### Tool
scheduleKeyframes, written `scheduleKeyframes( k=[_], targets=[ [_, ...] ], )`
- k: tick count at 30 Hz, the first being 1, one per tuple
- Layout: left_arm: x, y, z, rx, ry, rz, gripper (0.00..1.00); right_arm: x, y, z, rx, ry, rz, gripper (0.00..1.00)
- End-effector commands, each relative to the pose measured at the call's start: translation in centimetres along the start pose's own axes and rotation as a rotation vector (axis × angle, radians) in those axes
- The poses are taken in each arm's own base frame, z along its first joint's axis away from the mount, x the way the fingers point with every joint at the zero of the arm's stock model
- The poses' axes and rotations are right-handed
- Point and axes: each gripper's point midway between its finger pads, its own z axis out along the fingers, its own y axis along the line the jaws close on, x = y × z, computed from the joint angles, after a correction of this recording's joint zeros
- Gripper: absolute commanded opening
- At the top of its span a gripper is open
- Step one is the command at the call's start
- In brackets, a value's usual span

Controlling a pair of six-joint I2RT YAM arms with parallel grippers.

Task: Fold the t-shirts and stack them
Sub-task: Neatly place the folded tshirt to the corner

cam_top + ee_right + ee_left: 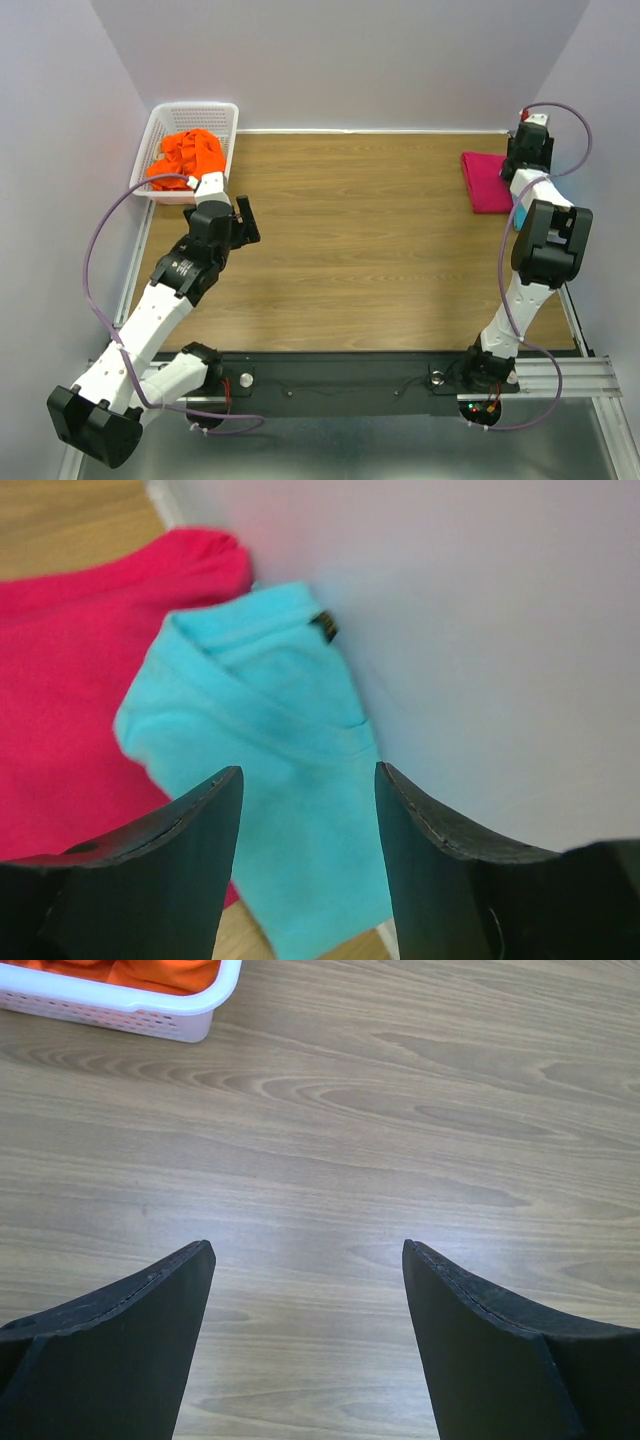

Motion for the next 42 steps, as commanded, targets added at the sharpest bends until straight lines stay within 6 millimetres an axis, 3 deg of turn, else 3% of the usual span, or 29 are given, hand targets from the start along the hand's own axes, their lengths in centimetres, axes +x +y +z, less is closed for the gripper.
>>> scheduleKeyframes(
  k=[1, 6, 10, 18, 27, 32, 39, 42],
  targets=[
    [-0.5, -0.1, 0.3, -0.002, -0.019, 0.005, 0.88, 2.0, 1.5, -0.3, -0.066, 0.051, 0.044, 0.61],
    [-0.3, -0.3, 0.7, -0.004, -0.001, 0.011, 0.88, 5.0, 3.2, 1.1, -0.077, 0.113, 0.027, 0.60],
    [-0.3, -0.3, 0.8, -0.009, 0.009, 0.011, 0.88, 6.0, 2.8, 2.0, -0.013, 0.143, 0.018, 0.59],
    [-0.2, -0.4, 1.1, -0.016, 0.023, 0.005, 0.88, 5.6, 5.0, 3.3, -0.095, 0.128, 0.033, 0.59],
    [-0.2, -0.8, 1.5, -0.010, 0.030, -0.012, 0.88, 3.9, 6.6, 1.7, -0.245, 0.076, 0.060, 0.62],
    [-0.2, -1.2, 1.8, -0.003, 0.041, -0.018, 0.88, 3.7, 6.5, 2.4, -0.220, 0.073, 0.048, 0.63],
    [-0.4, -1.3, 1.9, -0.006, 0.040, -0.021, 0.88, 5.8, 4.6, 4.1, -0.054, 0.135, -0.005, 0.62],
    [-0.3, -1.4, 2.0, -0.006, 0.047, -0.021, 0.88, 5.8, 4.1, 4.6, -0.012, 0.141, -0.013, 0.61]
  ],
)
